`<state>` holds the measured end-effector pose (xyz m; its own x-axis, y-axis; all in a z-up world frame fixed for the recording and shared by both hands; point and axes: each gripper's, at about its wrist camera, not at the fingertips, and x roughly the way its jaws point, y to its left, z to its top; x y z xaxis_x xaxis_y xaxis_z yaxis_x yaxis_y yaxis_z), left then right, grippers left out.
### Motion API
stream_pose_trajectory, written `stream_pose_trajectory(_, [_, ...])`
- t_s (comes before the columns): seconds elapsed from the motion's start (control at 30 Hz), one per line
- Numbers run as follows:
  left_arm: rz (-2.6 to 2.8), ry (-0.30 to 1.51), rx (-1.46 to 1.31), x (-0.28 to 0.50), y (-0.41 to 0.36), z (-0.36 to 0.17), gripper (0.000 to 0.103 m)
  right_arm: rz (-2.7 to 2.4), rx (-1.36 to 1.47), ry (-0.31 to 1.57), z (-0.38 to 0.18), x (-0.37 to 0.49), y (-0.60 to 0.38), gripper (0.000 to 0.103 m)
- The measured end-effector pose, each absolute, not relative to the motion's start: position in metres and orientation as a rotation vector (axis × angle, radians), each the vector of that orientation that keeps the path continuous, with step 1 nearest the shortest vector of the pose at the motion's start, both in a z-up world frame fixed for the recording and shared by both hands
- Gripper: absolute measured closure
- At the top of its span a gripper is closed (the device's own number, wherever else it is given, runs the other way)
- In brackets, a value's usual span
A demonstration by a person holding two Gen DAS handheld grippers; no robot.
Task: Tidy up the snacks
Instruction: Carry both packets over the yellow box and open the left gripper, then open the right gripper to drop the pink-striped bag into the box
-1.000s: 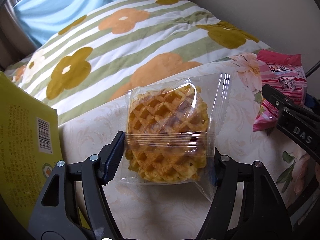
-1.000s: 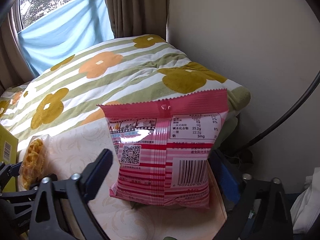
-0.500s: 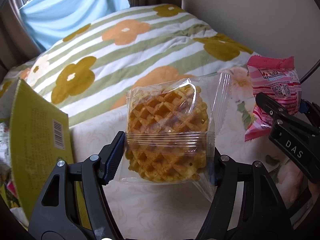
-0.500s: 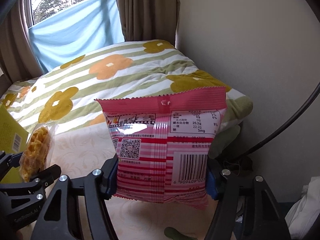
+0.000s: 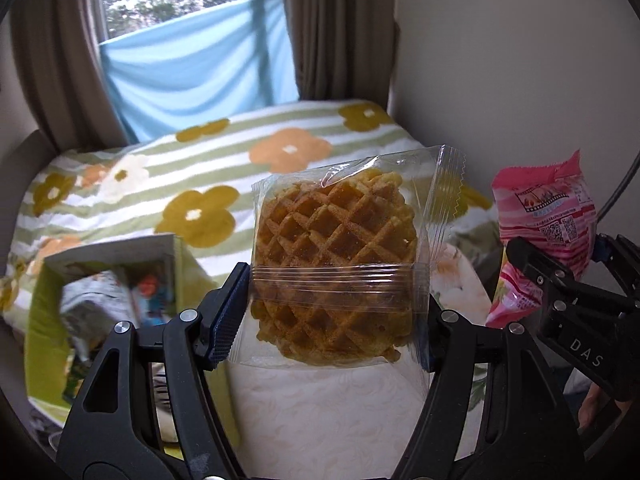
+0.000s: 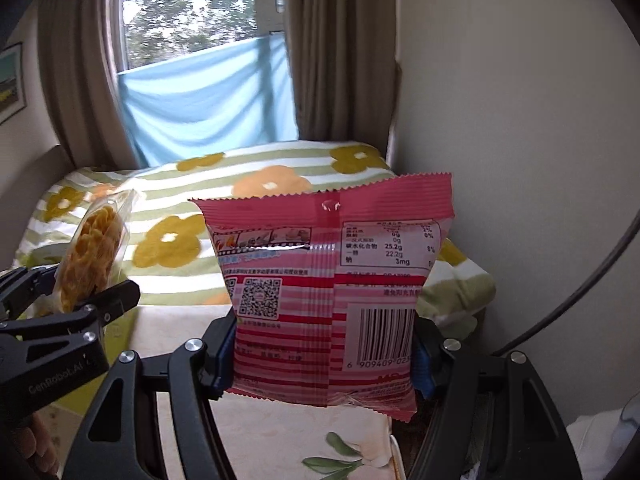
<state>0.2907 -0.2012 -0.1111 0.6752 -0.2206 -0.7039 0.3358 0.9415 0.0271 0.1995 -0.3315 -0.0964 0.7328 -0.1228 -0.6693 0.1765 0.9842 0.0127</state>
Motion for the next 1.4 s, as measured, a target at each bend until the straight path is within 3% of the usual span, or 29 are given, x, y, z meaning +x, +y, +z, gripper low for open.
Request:
stream_pose_trajectory(0.23, [-0.180,0.716,0.093,0.275,-0.122,-0.067,0.038,-0.003,0.031,0.684,-0.059,0.203,-0.277,0.040])
stream_pose_trajectory(0.47, [-0.064,0.722,0.031,0.267,-0.024,-0.066,0.038,0.180,0.007,0.699,-0.058,0.225,-0.187,0.040])
stream_pose_trajectory(0.77, [0.001,0.812,0.034,0.285,0.092,-0.100,0.038,0.274,0.027,0.797,-0.089,0.249,-0.088,0.040])
stream_pose_trajectory(1.07, [-0.054,0.940,0.036,0.313,0.145,-0.161,0.037,0.209,0.060,0.891,-0.126,0.257,-0.040,0.040])
stream_pose_trajectory(1.13, [-0.086,0.932,0.022,0.314,0.148,-0.164,0.029,0.193,0.069,0.905,-0.131,0.256,-0.035,0.040])
stream_pose_trajectory(1.2, [-0.103,0.907,0.024,0.312,0.149,-0.161,0.000,0.175,0.070,0.915,-0.134,0.256,-0.033,0.040])
stream_pose_trajectory(1.4, [-0.110,0.925,0.055,0.310,0.156,-0.162,0.000,0.145,0.065,0.935,-0.132,0.258,-0.033,0.040])
